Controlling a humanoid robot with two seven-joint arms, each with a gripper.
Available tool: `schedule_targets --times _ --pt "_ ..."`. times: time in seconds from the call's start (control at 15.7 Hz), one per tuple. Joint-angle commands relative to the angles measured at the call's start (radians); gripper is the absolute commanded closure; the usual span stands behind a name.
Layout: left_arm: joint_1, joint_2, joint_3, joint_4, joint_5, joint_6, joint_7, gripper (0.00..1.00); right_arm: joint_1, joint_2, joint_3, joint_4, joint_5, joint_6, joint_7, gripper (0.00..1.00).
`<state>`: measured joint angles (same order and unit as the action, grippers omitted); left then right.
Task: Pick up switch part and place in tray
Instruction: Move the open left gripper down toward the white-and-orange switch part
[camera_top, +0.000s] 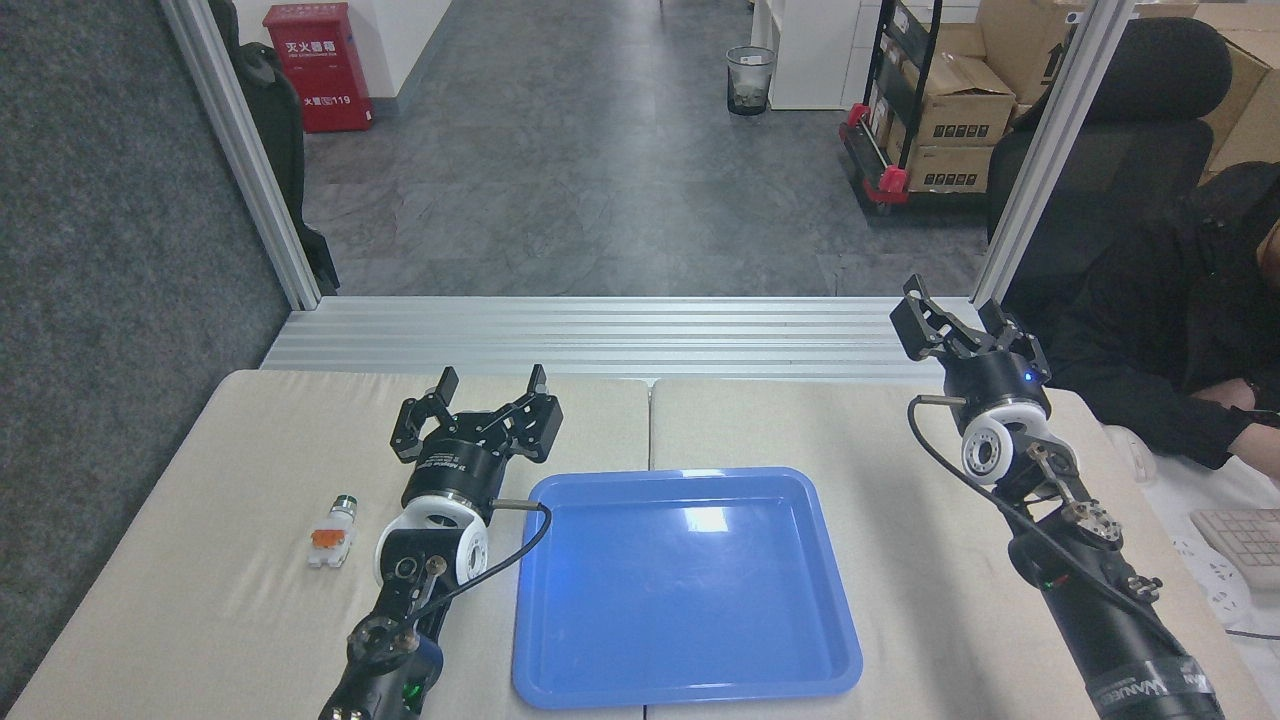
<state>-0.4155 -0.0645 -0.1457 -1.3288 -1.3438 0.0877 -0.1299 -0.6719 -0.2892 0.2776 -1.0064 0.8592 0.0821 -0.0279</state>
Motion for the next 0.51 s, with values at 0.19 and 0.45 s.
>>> schedule_targets --times 0.19,0.45 --pt "0.004 0.009 -0.003 0.016 0.006 0.021 0.007 0.00 0.000 -0.001 0.000 0.000 0.001 0.001 0.000 0.01" --pt "0.001 0.025 0.000 0.022 0.005 0.023 0.019 0.00 0.000 0.001 0.000 0.000 0.000 0.001 0.000 0.01"
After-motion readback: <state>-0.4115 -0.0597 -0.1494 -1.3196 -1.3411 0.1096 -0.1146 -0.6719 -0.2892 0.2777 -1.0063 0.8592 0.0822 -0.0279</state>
